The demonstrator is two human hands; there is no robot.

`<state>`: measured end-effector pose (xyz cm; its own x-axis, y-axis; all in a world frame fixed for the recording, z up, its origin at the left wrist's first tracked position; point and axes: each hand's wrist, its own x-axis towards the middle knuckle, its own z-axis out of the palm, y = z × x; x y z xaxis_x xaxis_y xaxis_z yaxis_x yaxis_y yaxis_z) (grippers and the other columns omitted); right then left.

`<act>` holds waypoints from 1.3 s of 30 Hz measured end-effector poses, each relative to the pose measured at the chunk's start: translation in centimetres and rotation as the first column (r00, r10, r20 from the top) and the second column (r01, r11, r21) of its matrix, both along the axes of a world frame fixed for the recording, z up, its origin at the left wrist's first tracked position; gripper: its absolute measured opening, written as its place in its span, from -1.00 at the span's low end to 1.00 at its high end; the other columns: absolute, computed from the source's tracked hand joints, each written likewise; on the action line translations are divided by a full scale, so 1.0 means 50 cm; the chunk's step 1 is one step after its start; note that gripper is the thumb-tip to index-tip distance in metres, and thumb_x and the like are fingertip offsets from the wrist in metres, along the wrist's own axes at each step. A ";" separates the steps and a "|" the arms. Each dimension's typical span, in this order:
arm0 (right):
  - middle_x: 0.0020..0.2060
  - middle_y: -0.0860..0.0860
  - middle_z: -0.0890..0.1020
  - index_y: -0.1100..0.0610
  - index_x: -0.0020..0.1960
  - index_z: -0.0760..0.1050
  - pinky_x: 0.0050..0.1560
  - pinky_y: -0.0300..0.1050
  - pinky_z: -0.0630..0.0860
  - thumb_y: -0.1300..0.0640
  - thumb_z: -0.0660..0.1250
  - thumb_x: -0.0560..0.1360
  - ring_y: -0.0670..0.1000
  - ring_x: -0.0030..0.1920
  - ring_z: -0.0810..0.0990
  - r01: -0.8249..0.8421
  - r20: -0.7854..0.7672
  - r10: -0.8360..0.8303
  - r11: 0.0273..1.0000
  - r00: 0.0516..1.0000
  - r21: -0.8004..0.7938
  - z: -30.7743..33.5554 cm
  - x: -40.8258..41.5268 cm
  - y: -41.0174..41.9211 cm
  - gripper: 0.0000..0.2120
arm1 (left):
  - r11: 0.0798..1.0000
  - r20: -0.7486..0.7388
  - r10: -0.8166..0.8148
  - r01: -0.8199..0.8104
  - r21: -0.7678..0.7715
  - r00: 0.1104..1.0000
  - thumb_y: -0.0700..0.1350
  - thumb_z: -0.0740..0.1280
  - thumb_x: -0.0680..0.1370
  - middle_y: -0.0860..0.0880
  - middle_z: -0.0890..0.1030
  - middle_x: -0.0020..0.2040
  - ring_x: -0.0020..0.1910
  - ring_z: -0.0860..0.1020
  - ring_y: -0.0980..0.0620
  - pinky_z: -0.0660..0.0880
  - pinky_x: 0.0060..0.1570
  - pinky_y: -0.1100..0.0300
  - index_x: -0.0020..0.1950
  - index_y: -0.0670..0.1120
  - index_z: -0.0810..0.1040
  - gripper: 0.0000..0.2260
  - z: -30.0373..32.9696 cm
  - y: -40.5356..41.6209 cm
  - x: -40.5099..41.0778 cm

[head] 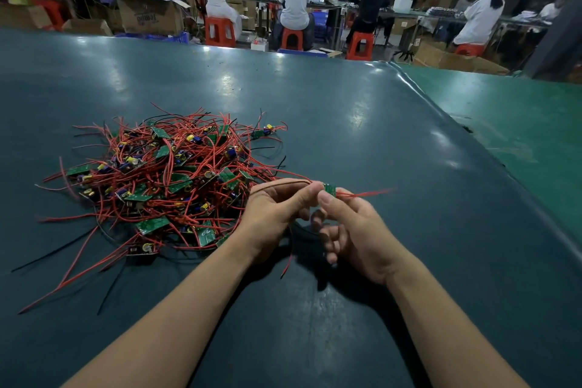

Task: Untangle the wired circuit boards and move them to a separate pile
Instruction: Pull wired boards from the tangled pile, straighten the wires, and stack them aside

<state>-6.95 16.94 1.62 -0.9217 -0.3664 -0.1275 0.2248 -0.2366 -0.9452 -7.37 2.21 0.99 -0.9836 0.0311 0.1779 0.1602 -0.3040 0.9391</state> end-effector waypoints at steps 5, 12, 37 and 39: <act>-0.48 0.08 0.53 0.10 -0.31 0.61 -0.63 -0.25 0.36 -0.11 0.38 0.42 -0.04 -0.61 0.39 0.194 -0.147 -0.181 0.978 0.972 0.076 0.008 0.006 0.005 -0.70 | 0.998 0.019 -0.025 0.026 -0.049 0.999 -0.02 0.46 0.32 0.04 0.63 -0.34 -0.41 0.43 0.14 0.42 -0.35 0.33 -0.07 -0.11 0.70 -0.75 0.008 0.004 0.003; -0.54 -0.01 0.49 0.16 -0.31 0.47 -0.61 -0.31 0.21 0.07 0.28 0.61 -0.10 -0.63 0.31 0.785 0.020 -0.806 0.570 0.592 -0.242 0.033 -0.011 0.055 -0.66 | 0.822 -0.332 0.146 -0.301 -0.483 0.932 -0.13 0.48 0.49 0.07 0.62 -0.38 -0.41 0.53 0.15 0.49 -0.32 0.24 -0.23 -0.11 0.67 -0.88 -0.003 0.014 0.031; -0.53 -0.02 0.51 0.13 -0.30 0.56 -0.55 -0.15 0.36 0.03 0.31 0.59 0.01 -0.58 0.39 0.600 -0.471 -0.431 0.740 0.769 0.303 -0.026 -0.005 0.016 -0.68 | -0.104 -0.498 0.155 -0.487 -0.867 0.853 0.02 0.23 0.57 0.08 0.55 0.22 0.14 0.39 -0.05 0.35 0.06 0.07 0.30 0.04 0.51 -0.69 -0.019 -0.074 0.036; -0.55 -0.02 0.51 0.11 -0.33 0.55 -0.50 -0.11 0.40 0.03 0.32 0.58 -0.01 -0.58 0.40 0.609 -0.510 -0.404 0.717 0.760 0.339 -0.027 -0.008 0.011 -0.67 | 0.019 -0.565 0.180 -0.577 -0.816 0.805 -0.05 0.33 0.57 -0.04 0.58 0.13 0.09 0.48 -0.12 0.41 0.08 0.03 0.29 -0.07 0.54 -0.70 -0.013 -0.075 0.038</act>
